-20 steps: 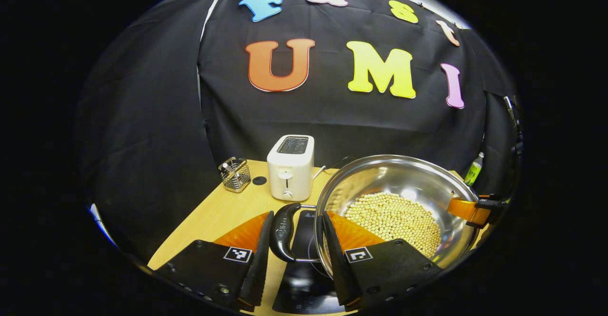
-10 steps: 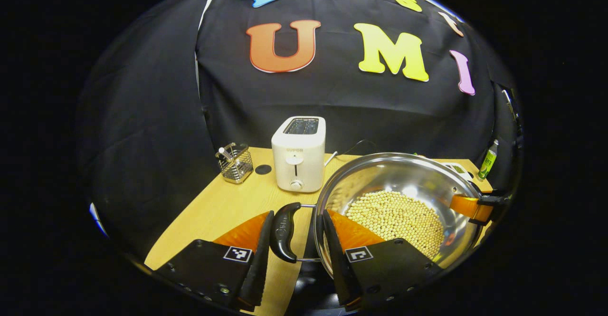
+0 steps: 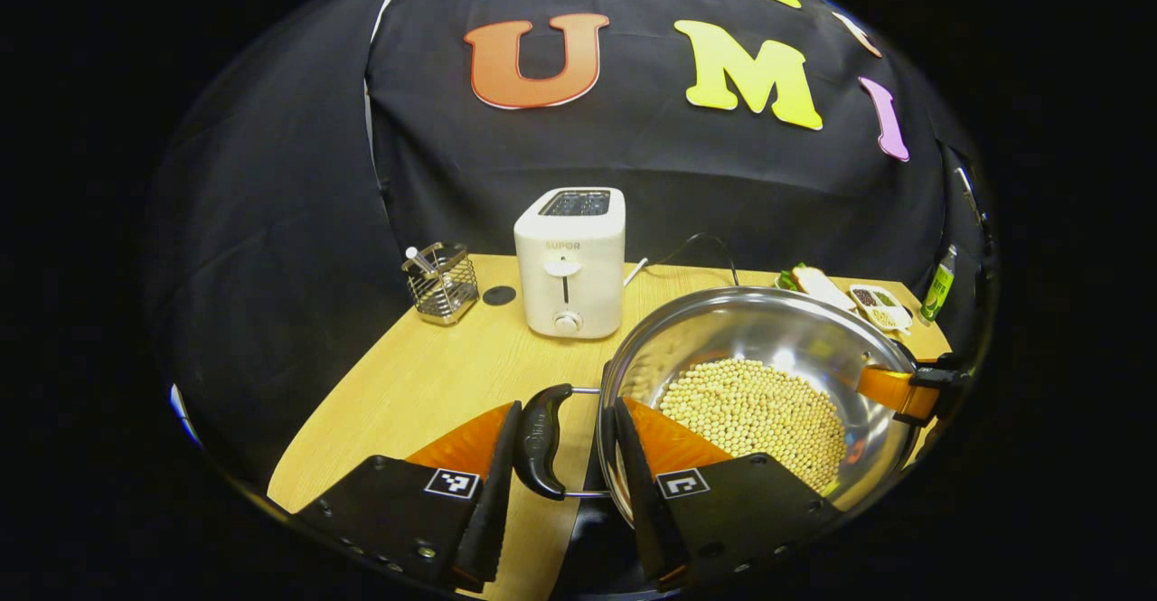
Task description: First push the handle of the pot to place it horizontally, then grasp the pot with both hands and set it on the induction cooktop.
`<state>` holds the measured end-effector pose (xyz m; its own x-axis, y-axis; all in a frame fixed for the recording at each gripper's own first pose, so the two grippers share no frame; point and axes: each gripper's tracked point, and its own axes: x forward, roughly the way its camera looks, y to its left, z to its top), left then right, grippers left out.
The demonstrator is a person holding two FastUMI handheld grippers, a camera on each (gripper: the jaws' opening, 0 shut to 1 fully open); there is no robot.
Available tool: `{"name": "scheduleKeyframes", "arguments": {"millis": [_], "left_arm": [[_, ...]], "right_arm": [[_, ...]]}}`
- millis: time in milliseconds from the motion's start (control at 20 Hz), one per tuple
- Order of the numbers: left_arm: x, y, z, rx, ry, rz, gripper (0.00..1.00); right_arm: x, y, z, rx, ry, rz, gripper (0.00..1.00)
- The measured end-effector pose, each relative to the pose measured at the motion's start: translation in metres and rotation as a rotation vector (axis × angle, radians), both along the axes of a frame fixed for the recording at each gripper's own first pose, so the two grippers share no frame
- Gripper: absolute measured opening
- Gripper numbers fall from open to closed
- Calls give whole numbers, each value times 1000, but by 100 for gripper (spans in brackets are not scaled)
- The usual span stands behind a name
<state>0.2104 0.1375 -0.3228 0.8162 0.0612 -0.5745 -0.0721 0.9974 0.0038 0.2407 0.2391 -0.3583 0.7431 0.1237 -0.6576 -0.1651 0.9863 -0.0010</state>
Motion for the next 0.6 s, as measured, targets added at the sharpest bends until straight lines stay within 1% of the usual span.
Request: {"name": "scheduleKeyframes", "arguments": {"millis": [100,250,300,400,450,500,550,600], "left_arm": [[0,1,-5,-20,1,3,57],[-2,2,-4,-29,-22,-9,57],[-2,2,-4,-30,-27,-11,56],[-3,2,-3,-40,-29,-5,57],[-3,1,-4,-43,-28,-6,58],[-3,2,-5,-36,-31,-10,60],[-4,4,-5,-22,-33,-9,61],[-7,7,-5,-10,-31,0,65]], "right_arm": [[-1,-1,1,0,-9,-2,67],[1,0,2,36,-28,3,70],[2,0,3,52,-40,15,71],[2,3,4,96,-63,38,79],[1,3,3,114,-63,48,80],[-1,2,2,130,-59,50,82],[-2,-2,2,136,-56,45,85],[-3,-3,2,146,-56,42,86]]}}
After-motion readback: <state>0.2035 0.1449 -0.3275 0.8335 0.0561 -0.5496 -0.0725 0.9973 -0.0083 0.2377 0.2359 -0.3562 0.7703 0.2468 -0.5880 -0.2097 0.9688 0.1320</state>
